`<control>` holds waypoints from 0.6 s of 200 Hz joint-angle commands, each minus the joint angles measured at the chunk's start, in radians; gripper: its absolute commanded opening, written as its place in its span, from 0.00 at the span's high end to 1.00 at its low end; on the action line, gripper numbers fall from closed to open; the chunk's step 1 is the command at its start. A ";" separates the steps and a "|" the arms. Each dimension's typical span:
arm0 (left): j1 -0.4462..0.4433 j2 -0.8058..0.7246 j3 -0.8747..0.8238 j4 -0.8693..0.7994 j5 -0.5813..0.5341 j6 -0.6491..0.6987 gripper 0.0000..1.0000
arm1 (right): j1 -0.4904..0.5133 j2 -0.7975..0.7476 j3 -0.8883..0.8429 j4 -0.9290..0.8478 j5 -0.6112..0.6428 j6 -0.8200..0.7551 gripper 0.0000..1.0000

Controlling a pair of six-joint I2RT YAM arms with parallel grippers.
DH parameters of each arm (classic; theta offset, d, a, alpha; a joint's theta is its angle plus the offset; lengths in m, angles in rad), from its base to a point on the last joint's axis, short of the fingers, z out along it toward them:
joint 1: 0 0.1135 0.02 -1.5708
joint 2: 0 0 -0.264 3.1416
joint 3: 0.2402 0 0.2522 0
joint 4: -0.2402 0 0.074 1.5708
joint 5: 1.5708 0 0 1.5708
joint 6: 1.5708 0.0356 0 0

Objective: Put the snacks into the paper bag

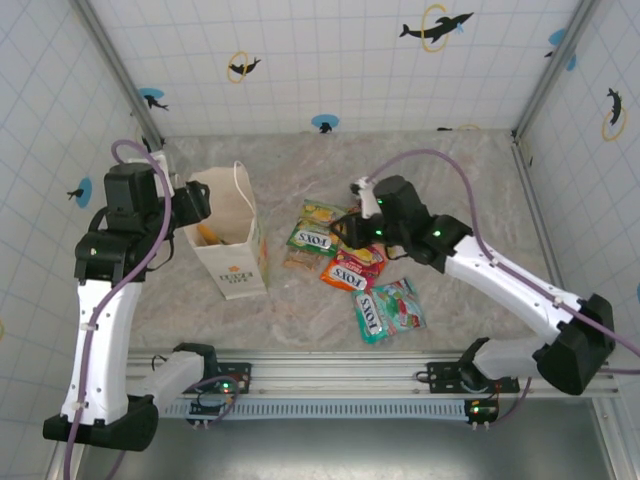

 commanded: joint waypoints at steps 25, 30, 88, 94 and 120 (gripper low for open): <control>0.005 -0.011 -0.036 0.022 0.036 0.029 0.30 | -0.272 -0.130 -0.232 -0.207 -0.098 -0.056 0.50; 0.005 -0.012 -0.039 0.024 0.037 0.029 0.30 | -0.302 -0.136 -0.255 -0.212 -0.110 -0.071 0.49; 0.005 -0.023 -0.051 0.050 0.078 0.022 0.31 | -0.591 -0.094 -0.502 -0.022 -0.355 -0.145 0.51; 0.005 -0.022 -0.051 0.051 0.077 0.022 0.31 | -0.600 -0.079 -0.506 -0.023 -0.362 -0.155 0.52; 0.005 -0.021 -0.052 0.053 0.075 0.023 0.31 | -0.615 -0.019 -0.543 0.045 -0.456 -0.142 0.53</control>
